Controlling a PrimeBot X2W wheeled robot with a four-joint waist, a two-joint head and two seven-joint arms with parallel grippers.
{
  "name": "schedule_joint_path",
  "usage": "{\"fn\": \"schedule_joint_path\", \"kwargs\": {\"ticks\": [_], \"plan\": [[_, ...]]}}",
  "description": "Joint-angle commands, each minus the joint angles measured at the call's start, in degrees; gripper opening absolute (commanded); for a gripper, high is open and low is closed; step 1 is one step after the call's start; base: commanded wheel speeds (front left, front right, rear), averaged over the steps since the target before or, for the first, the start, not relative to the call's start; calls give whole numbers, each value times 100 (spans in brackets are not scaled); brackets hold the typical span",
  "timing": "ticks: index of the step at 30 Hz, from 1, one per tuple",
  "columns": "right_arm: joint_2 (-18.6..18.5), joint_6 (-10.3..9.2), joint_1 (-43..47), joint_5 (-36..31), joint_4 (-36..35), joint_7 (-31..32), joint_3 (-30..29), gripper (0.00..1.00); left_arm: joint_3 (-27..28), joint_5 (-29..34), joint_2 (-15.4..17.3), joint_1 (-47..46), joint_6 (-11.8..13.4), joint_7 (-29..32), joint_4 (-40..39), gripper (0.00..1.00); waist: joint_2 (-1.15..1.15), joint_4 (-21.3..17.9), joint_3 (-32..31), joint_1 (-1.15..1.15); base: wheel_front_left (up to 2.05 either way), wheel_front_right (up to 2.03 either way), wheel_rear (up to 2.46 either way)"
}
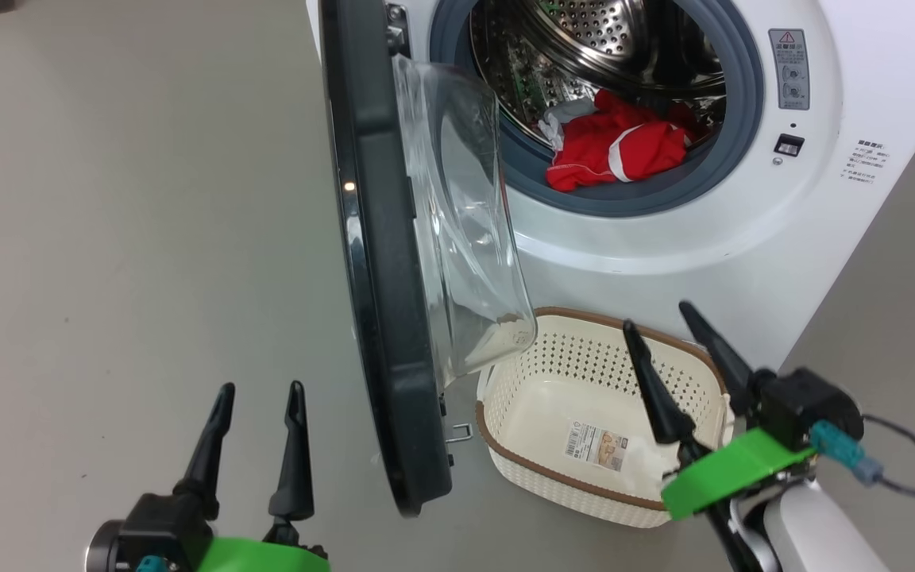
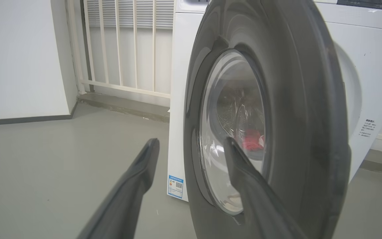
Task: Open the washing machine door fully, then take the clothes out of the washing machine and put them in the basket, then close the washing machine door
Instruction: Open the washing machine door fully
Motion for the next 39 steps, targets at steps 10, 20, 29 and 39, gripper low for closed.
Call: {"fn": "schedule_joint_path", "kwargs": {"ticks": [10,20,29,39], "plan": [[45,36,426,14,-536,-36,273,100,173,-85,74,-22,93,-29,-303,100,0,-1,73,0,0,0,0],[45,36,438,-4,-546,-37,307,100,167,-77,74,-16,107,-29,-235,100,0,-39,64,0,0,0,0],[45,36,439,141,-509,-37,304,100,189,-82,74,-67,74,-29,-256,0,0,-73,18,0,0,0,0],[45,36,399,379,-537,-37,402,100,204,76,74,-329,-76,-29,-1075,0,0,-75,9,0,0,0,0]]}}
